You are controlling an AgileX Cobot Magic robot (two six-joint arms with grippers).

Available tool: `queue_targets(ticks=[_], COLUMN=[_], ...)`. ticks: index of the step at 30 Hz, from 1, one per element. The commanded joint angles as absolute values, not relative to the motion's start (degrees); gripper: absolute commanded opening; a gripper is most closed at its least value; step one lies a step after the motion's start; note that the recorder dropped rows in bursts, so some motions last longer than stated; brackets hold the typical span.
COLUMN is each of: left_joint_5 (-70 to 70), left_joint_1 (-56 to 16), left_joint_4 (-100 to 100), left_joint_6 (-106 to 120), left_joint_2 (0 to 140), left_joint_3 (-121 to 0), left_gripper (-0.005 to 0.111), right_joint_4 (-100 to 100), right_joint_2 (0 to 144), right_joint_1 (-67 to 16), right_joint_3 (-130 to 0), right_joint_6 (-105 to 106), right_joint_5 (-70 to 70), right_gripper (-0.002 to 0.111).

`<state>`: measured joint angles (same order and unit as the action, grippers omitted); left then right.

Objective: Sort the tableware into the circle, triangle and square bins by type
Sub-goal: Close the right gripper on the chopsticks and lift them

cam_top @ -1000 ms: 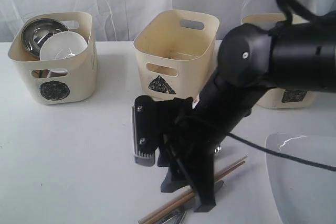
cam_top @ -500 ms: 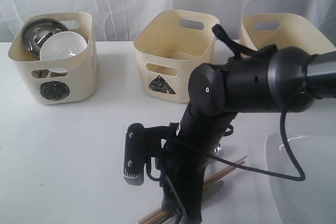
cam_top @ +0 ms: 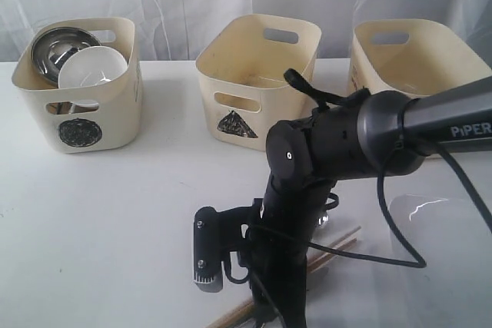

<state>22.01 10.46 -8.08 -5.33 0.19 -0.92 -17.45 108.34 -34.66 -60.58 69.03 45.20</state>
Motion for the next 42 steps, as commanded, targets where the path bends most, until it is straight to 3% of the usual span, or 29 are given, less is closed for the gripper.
queue_targets(ticks=[1, 8, 36, 42], left_joint_5=[24.1, 24.1, 24.1, 24.1], left_joint_1=[10.0, 10.0, 10.0, 10.0], left_joint_4=[-7.8, -7.8, -7.8, -7.8], left_joint_6=[-5.2, -5.2, -5.2, -5.2], left_joint_2=[0.0, 0.0, 0.0, 0.0], left_joint_3=[-0.3, -0.3, -0.3, -0.3], left_gripper=[0.0, 0.0, 0.0, 0.0], right_joint_4=[-17.0, -16.9, -19.5, -19.4], right_joint_2=[110.2, 110.1, 96.8, 89.6], right_joint_1=[-34.8, -34.8, -34.8, -33.9], right_joint_3=[-60.6, -60.6, -62.9, -69.1], right_joint_6=[68.7, 68.7, 66.7, 62.3], right_joint_5=[44.7, 44.6, 41.7, 31.4], right_gripper=[0.031, 0.0, 0.0, 0.0])
